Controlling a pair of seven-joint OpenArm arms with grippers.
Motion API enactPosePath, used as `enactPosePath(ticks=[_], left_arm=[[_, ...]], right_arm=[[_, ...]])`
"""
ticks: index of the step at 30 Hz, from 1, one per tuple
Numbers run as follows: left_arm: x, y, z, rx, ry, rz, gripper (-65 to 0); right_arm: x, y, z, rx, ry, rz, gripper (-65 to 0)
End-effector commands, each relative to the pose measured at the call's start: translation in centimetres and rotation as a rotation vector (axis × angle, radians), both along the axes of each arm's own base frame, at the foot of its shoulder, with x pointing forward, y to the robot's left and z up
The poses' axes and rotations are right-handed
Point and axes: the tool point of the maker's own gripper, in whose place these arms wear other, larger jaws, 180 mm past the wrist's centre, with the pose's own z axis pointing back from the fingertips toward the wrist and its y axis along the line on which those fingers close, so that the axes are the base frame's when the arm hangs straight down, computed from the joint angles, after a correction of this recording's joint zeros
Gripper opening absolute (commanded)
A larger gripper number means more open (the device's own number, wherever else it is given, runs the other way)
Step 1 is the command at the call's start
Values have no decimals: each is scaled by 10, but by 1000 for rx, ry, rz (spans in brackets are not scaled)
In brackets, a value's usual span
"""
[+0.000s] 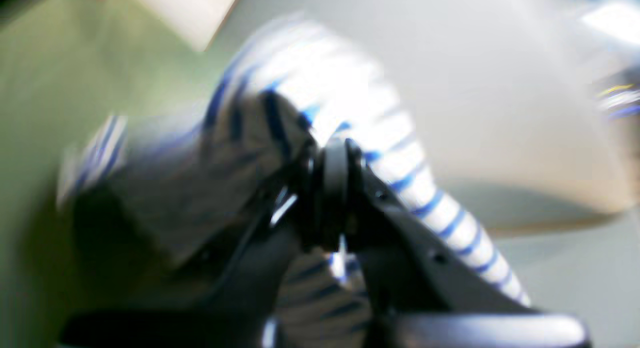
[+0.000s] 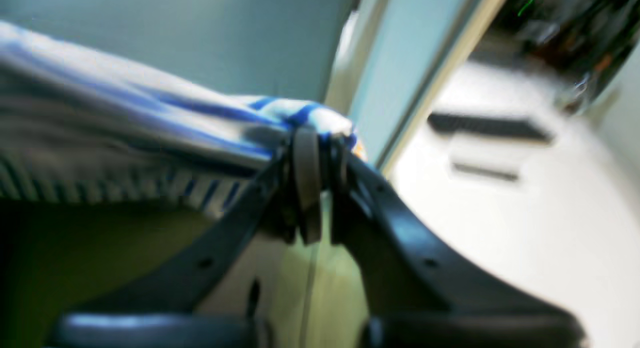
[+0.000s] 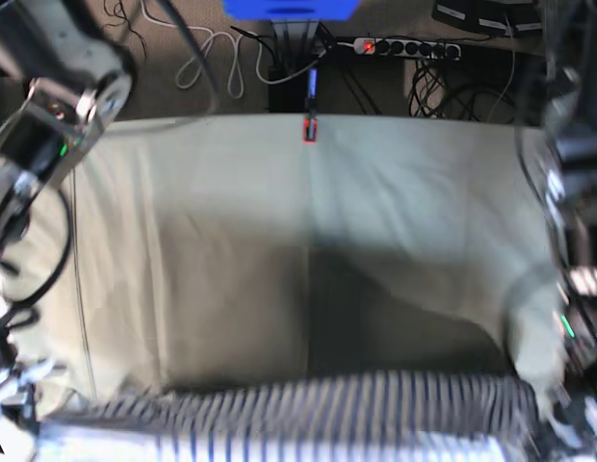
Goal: Layout the t-shirt on the table in an organized manner, then fold the t-shirt properly
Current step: 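Lift the shirt high with both grippers and shake it out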
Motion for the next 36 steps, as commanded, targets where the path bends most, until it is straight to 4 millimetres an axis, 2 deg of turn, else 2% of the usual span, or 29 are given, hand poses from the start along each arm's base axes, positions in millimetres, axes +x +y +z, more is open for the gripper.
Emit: enactPosePath(ticks=[1,6,10,12,14,16,19,22,26,28,30,33,36], left_arm=[[2,11,33,-14,-85,18,-650],[-36,21,-31,-95,14,40,-650],[-65,20,-72,-77,94,38,-650],[-71,28,-80,-51,119,45,-650],[-71,25,-85,-6,140,28,-650],[-68,22,-84,51,147,13,-650],[-45,17,-58,135,108,-2,-650],[-12,13,-25,211,71,-5,-650],[39,-12,24,237,37,-29,-650],[60,-23,51,249,13,-29,-650],[75,-34,77,282,-27,-18,-650],[93,-46,115,354,-109,-2,-650],[101,-67,152,419,-231,-68,-650]], right_arm=[[-8,-2,19,-25,-66,-3,-650],[-46,12,-24,-46,27,10,-650],[-72,18,-45,-32,72,16,-650],[-77,15,-46,-3,70,10,-650],[-77,14,-46,9,68,12,-650],[-69,10,-36,-1,45,7,-650],[-48,2,-29,28,23,3,-650],[-11,-19,-19,66,32,-15,-650],[48,-55,17,160,20,-34,-650],[71,-84,46,221,-12,-76,-650],[94,-99,76,272,-50,-83,-650],[123,-100,128,290,-122,-30,-650],[127,-96,187,224,-225,7,-650]])
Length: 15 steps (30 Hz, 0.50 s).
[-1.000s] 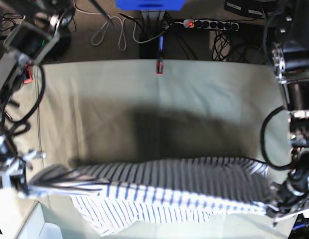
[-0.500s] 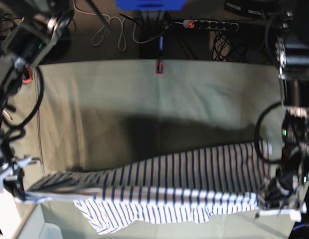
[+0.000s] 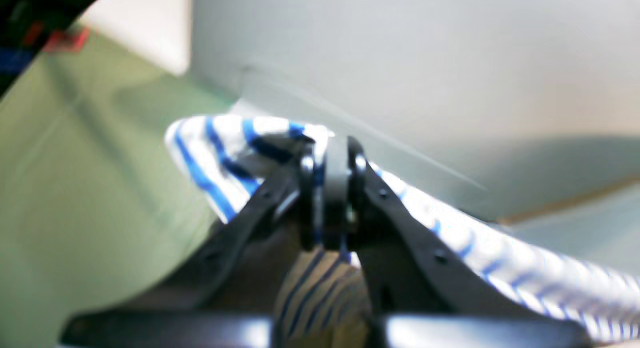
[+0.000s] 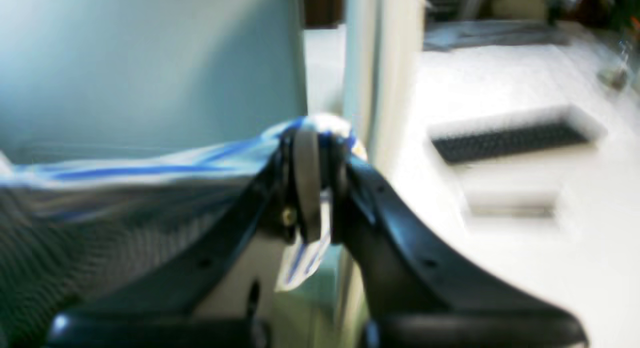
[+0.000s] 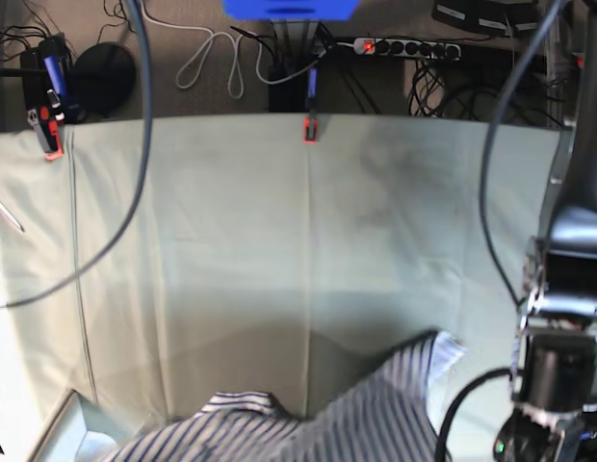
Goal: Layout the t-shirt on the table in an organized manner, then fold the t-shirt properly
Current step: 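Lift the shirt high with both grippers and shake it out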
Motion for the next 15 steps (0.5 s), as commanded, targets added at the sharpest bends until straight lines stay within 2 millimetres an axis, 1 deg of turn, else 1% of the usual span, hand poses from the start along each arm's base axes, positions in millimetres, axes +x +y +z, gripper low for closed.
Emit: enactPosePath(ticks=[1,2,3,4,6,7,8,9,11,12,13,14,15], left_arm=[[5,11,59,24,-138,17,-650],[5,9,63,26,-153,-2,-650],[5,8,69,30,-167,-17,-650],[4,5,77,40,-190,-35,-650],[1,0,81,56,-218,-68,-650],[-2,2,81,64,-230,-75,-650],[-6,2,79,72,-239,-83,-650],[-10,2,74,81,-244,-88,-650],[-19,-1,56,87,-236,-104,-650],[-24,0,46,94,-230,-109,-650],[-30,0,30,98,-215,-115,-650],[-37,0,10,103,-187,-123,-650],[-46,2,-9,112,-165,-126,-650]], right_arm=[[-12,-11,61,-31,-150,-18,-650],[-18,-11,78,-57,-187,-26,-650],[-26,-12,91,-86,-214,-40,-650],[-33,-13,92,-107,-215,-54,-650],[-49,-20,76,-145,-187,-93,-650],[-58,-21,68,-159,-180,-107,-650],[-69,-23,51,-170,-159,-120,-650],[-80,-21,30,-182,-134,-123,-650],[-98,-7,-15,-194,-87,-103,-650],[-108,0,-40,-195,-53,-92,-650],[-119,8,-67,-188,-16,-75,-650],[-130,18,-93,-171,17,-57,-650],[-143,28,-114,-150,43,-42,-650]])
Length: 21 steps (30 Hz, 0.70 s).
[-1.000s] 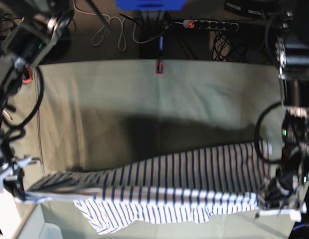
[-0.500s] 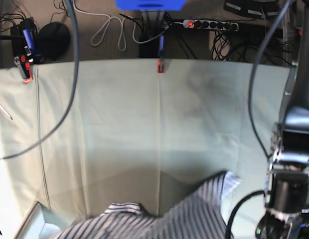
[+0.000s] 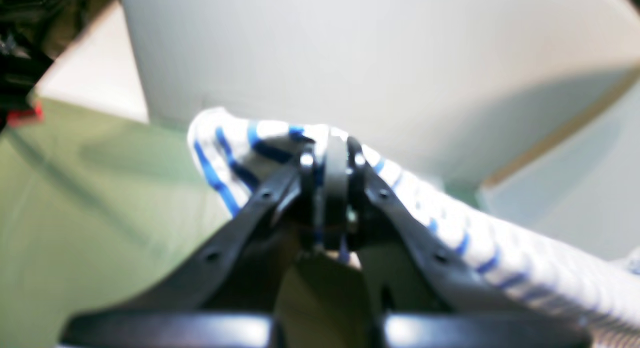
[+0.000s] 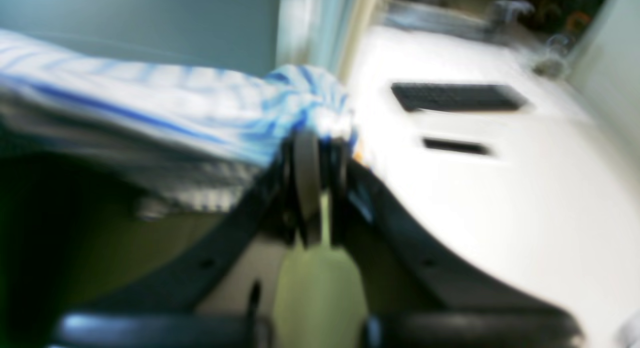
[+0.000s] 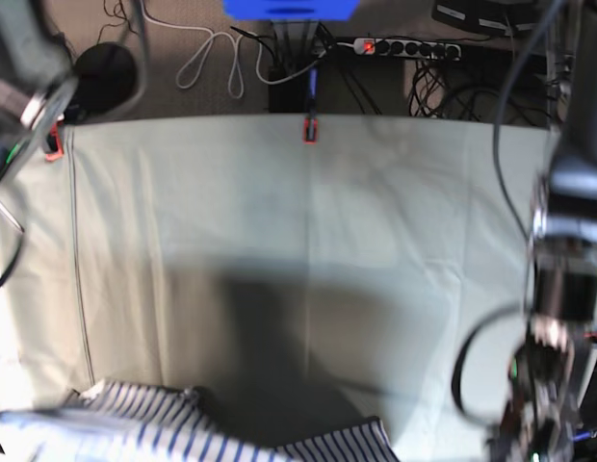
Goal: Layout the t-shirt on the table in an organized manner, then fold the t-shirt properly
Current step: 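Lift the shirt high with both grippers and shake it out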
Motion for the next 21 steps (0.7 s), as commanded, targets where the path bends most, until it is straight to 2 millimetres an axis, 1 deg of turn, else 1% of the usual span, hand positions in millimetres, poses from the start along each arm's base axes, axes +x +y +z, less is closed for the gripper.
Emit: enactPosePath(ticks=[1,3,4,5,7,8,9,11,13,15,17,18,20,21], left_arm=[[-6,13,21,18,-77,15,-650],[-29,13,-11,40,-41,0,-650],[-43,15,-28,44,-22,-5,-650],[-57,18,-41,38,-10,-3,-650],[-86,29,-70,15,27,19,-650],[-103,35,-80,0,37,34,-650],[-121,45,-93,-12,56,59,-650],[-154,66,-115,-28,96,116,-650],[-194,91,-141,-32,155,185,-650],[-228,106,-155,-20,198,222,-650],[-262,112,-163,2,233,239,-650],[-275,119,-162,14,240,256,-650],[-297,132,-163,32,260,291,-650],[-306,133,-169,21,277,305,-650]], right_arm=[[-11,0,16,-4,-70,3,-650],[-35,7,-14,28,-21,-3,-650],[-48,11,-29,52,1,-8,-650],[-60,16,-44,71,25,-9,-650],[-79,28,-70,101,62,3,-650],[-90,32,-83,107,84,19,-650],[-100,39,-94,115,105,41,-650],[-117,46,-112,140,134,47,-650],[-135,49,-126,155,160,43,-650],[-150,47,-133,159,171,35,-650],[-165,38,-134,156,165,9,-650],[-169,35,-135,155,163,0,-650],[-178,31,-136,149,169,-12,-650],[-184,28,-139,147,180,-20,-650]])
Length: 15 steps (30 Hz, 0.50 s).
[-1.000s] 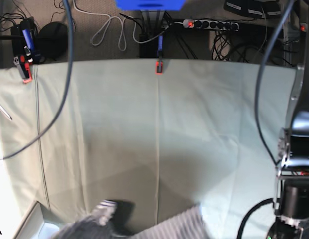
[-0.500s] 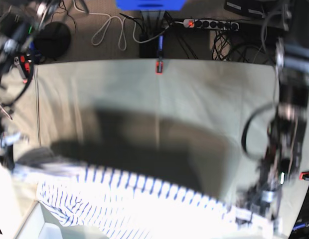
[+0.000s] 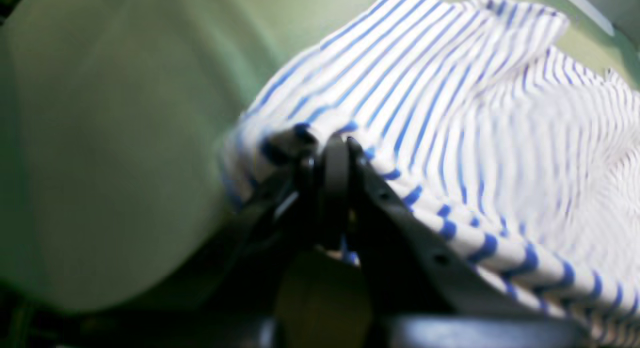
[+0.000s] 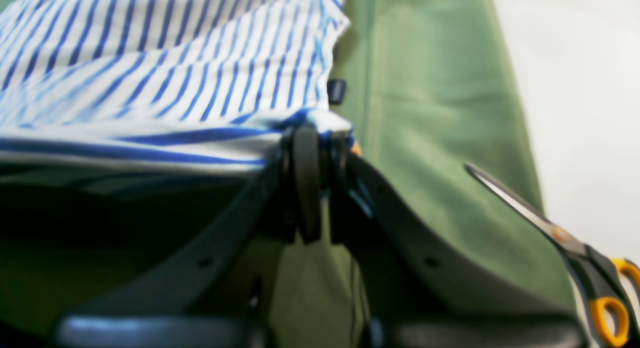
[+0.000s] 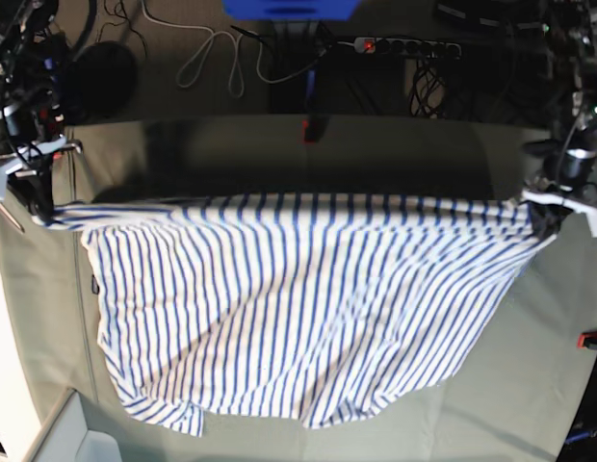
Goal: Layout the t-shirt on the table in an organized manner, then fold the t-shirt properly
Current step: 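Lift the shirt high with both grippers and shake it out, then swing the shirt up again with both grippers and lower it flat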
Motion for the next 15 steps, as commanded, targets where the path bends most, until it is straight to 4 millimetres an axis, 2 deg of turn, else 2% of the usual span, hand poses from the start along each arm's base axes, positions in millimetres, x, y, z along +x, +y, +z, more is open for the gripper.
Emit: enactPosePath(ticks=[1,5,11,13,15], left_arm=[[-2,6,6,16,-31,37,-650],[-23,-11,-6,-38,-1,59,-650],[-69,-40,-18,-89,73,57,-650],[-85,-37,-21,-88,98,78,-650],[-93,-26,-14,-67,96,104,-650]], right_arm=[[1,-8,14,-22,-45,-8,-650],[-14,-22,11,-23,-30,-68,-650],[-48,-62,18,-37,-51,-259,-650],[-56,-72,21,-50,-50,-293,-650],[-66,-78,21,-47,-52,-335,-650]])
